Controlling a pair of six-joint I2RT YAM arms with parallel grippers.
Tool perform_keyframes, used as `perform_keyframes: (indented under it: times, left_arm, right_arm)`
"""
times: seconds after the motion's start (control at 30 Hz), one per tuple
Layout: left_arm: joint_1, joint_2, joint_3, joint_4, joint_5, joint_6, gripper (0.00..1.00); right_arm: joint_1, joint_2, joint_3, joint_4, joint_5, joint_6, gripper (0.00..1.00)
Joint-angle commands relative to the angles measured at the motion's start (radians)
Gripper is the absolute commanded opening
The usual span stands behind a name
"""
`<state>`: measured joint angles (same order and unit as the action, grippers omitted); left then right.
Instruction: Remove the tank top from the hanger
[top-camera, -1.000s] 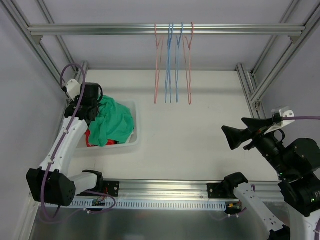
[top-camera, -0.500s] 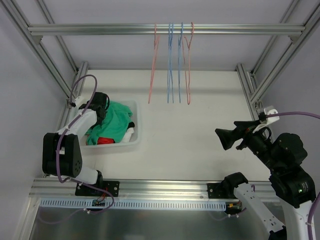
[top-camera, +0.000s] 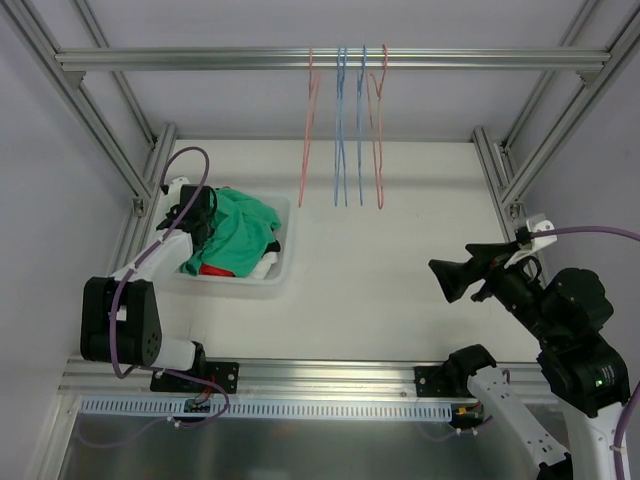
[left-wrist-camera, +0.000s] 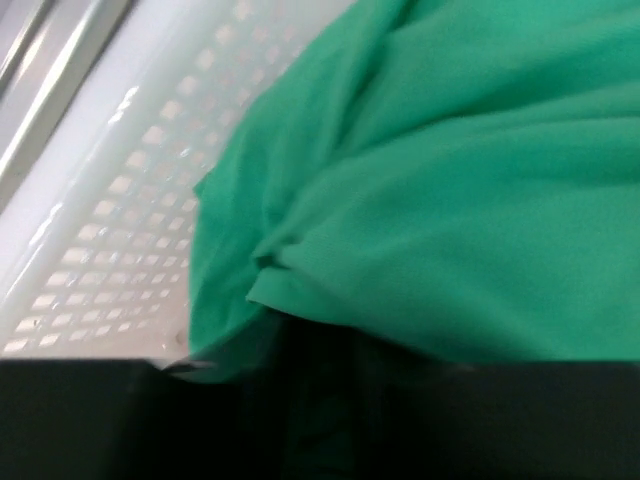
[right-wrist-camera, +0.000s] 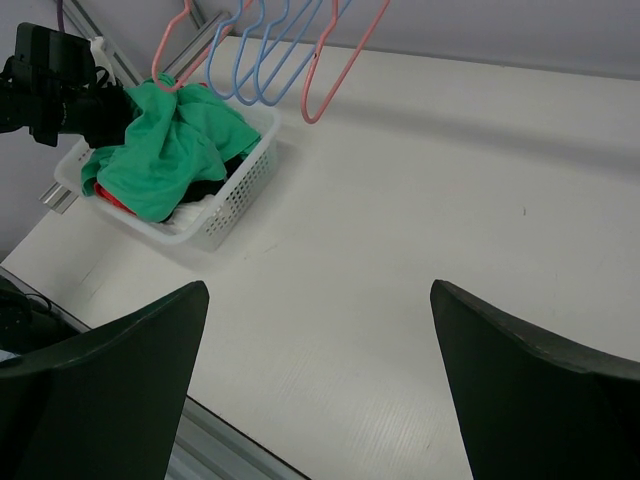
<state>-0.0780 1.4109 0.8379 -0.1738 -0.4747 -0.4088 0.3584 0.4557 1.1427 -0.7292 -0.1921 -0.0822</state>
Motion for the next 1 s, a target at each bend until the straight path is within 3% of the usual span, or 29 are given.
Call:
perform_keyframes:
  times: [0.0,0.07,0.17,0.5,0.67,0.83,0.97]
  left_arm:
    - [-0.005,-0.084,-0.010,-0.073,-0.013,-0.037,0.32]
    - [-0.005,-0.128,-0.016,-0.110,-0.042,-0.093,0.50]
    - [-0.005,-0.233,-0.019,-0.142,-0.045,-0.133,0.98]
    - [-0.005,-0.607,0.099,-0.323,-0.039,-0.131,0.99]
    - [-0.005,-0.742,0.177,-0.400,0.225,0.013,0.99]
    - [-0.003,-0.845,0.239,-0.601,0.268,0.146,0.99]
    - [-0.005,-0.931,0.236,-0.734,0.379,0.182,0.99]
  right_arm:
    - [-0.001,-0.017,-0.001,0.059,-0.012,0.007,0.99]
    - [-0.003,-0.009,0.003,0.057,-0.012,0.007,1.00]
    - [-0.004,0.006,0.025,0.050,-0.007,-0.002,1.00]
    - [-0.003,0.087,0.132,-0.110,0.175,-0.068,1.00]
    - [-0.003,0.106,0.181,-0.234,0.347,-0.067,1.00]
    - [-0.003,0.048,0.180,-0.331,0.456,-0.099,0.99]
    - [-0.002,0.009,0.175,-0.386,0.496,-0.106,0.99]
